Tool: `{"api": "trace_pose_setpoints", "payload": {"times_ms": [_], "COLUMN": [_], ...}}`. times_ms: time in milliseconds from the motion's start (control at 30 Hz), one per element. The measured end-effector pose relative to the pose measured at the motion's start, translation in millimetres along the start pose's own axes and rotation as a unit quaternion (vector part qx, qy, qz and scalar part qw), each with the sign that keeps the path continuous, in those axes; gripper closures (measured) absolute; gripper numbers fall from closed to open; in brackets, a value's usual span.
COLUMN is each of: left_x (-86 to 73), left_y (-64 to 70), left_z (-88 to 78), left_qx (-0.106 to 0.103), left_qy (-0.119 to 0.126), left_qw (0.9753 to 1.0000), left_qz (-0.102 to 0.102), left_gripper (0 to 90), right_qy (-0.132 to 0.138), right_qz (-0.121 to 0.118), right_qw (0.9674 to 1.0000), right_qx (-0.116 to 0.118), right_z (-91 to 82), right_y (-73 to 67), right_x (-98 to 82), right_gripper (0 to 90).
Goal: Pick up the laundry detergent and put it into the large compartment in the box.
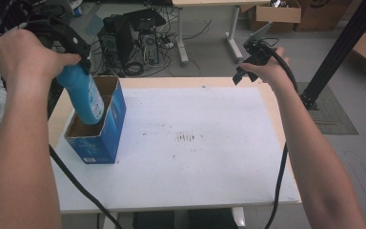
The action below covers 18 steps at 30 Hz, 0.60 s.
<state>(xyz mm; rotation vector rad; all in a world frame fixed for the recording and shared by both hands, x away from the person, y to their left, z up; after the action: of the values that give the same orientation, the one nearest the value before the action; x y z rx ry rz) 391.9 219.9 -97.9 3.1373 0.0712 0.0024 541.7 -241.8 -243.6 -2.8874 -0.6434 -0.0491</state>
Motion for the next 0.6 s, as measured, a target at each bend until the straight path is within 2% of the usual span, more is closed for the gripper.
{"api": "trace_pose_setpoints", "payload": {"times_ms": [267, 600], "left_x": [1.3, 7.5], "left_y": [-14.1, -22.8], "left_z": [5.3, 24.2], "left_qx": [0.002, 0.012], "left_qy": [0.002, -0.004], "left_qw": [1.0000, 0.9999], "left_qz": [0.002, -0.003], "left_gripper": [38.2, 38.2], "right_qy": [-0.001, -0.007], "right_qz": [-0.005, 0.000], "right_qw": [1.0000, 1.0000], "right_qx": [-0.003, -0.004], "right_z": [1.5, 3.4], "right_y": [-2.7, -2.1], "right_x": [1.0, 1.7], "right_gripper": [23.4, 23.4]}}
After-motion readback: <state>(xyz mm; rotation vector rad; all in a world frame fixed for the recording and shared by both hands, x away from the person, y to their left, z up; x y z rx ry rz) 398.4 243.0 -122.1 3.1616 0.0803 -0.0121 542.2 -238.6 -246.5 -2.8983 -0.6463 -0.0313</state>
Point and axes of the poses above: each handheld gripper's, and its own axes: z roughly forward along the jaws, x roughly out of its top, y roughly to its right, the point moved 2 cm from there along z, roughly forward along the jaws, and after that the axes turned 13 degrees about -y, right-handed, at the moved point
